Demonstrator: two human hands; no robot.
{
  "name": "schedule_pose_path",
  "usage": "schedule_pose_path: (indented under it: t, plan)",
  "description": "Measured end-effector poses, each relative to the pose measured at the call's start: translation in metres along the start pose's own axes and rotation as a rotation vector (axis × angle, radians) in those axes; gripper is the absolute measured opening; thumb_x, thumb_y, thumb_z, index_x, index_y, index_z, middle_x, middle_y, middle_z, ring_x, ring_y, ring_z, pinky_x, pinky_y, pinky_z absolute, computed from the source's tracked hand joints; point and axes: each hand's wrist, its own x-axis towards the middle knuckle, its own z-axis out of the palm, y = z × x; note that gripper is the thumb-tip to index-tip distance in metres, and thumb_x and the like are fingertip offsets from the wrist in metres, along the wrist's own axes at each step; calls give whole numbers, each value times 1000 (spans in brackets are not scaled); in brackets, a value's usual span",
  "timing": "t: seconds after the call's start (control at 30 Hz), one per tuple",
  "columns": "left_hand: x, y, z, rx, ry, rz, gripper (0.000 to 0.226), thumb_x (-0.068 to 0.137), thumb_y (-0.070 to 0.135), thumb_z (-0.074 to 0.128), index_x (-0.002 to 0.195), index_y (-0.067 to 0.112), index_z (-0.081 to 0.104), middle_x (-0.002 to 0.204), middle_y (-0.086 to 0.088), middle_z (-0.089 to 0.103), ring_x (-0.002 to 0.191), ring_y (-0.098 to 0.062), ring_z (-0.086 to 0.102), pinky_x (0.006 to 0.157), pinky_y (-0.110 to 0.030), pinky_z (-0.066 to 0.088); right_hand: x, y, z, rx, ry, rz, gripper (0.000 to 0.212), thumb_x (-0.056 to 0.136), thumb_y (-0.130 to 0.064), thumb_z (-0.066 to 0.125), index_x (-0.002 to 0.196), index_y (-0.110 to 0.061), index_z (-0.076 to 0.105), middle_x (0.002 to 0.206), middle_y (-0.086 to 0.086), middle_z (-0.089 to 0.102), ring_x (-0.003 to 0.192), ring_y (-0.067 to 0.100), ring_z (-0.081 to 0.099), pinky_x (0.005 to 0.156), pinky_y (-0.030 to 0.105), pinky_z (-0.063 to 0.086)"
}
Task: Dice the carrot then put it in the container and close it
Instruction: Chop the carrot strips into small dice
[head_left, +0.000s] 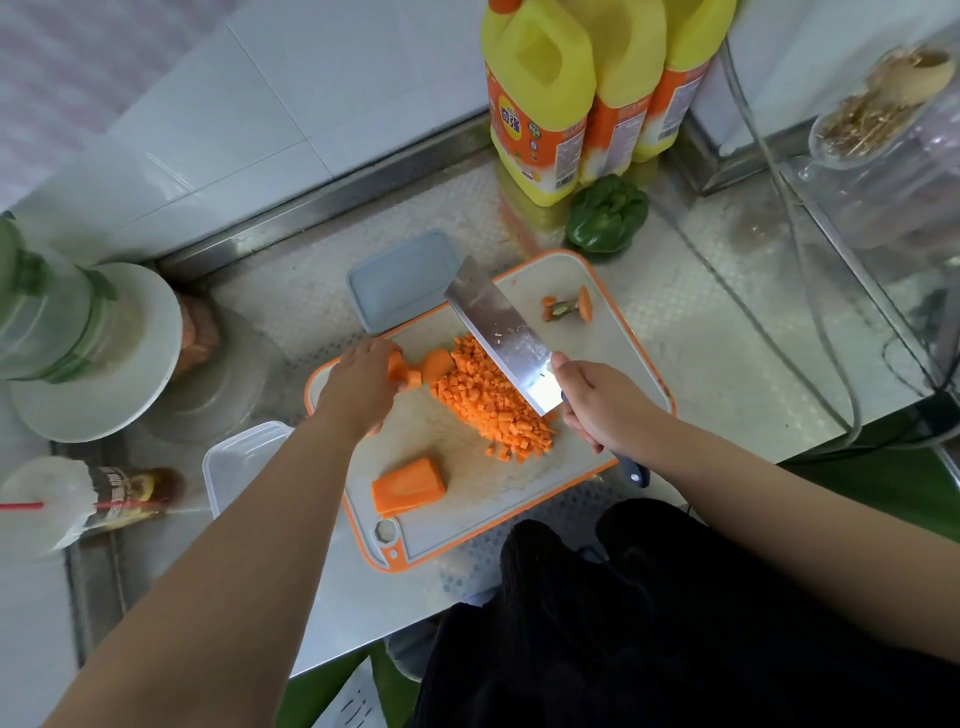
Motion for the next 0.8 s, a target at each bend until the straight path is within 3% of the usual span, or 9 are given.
schedule_pose_path:
  t: [0.13,0.2,0.3,0.37,0.43,0.53,0.63,0.8]
  plan:
    - [-2,1,-6,-39,3,-53,51,83,0,61,130,18,50,128,-7,53,114,-31,54,84,-36,42,1,2,0,19,10,13,53,103,-45,23,62,-13,34,43,0,36,40,21,37,45,32,39]
    - [1,5,-12,-169,42,-80,39,90,3,53,126,17,52,127,-7,52,111,-31,55,85,-37,43,1,3,-1,25,20,20,53,103,-45,24,62,-13,33,42,-2,34,40,21,35,45,33,38]
    - [4,17,-15,-179,188,45,30,100,17,46,128,16,55,126,-9,57,113,-31,53,88,-36,38,1,1,-1,21,24,19,52,103,-45,24,62,-15,34,42,-3,34,39,20,35,45,34,39]
    - [3,25,-7,-106,255,172,32,100,13,46,130,15,55,121,-10,63,110,-34,54,90,-41,40,1,1,0,25,19,20,52,103,-46,23,62,-15,34,42,-3,34,39,20,35,46,35,39]
    - [3,31,4,-10,239,257,40,94,1,45,130,15,55,116,-13,65,105,-37,54,89,-45,41,1,1,0,24,12,18,52,103,-47,23,63,-15,34,42,-3,34,39,20,35,47,35,39]
    - [2,37,9,88,159,246,63,83,-10,43,135,25,48,118,-12,55,106,-36,50,88,-45,43,-1,2,-1,22,14,18,54,103,-47,22,63,-14,36,42,-3,36,38,19,37,47,33,40]
    - [5,34,13,171,88,259,65,86,-4,44,138,35,43,123,-8,44,113,-32,45,92,-45,40,0,4,-4,22,29,31,54,103,-47,22,62,-13,37,42,-2,37,38,20,38,46,32,40]
    - [10,28,16,147,22,287,40,99,26,51,138,33,44,130,-9,38,121,-32,38,100,-47,36,0,5,-7,8,47,31,55,103,-45,22,62,-13,39,46,4,42,39,22,41,46,31,40]
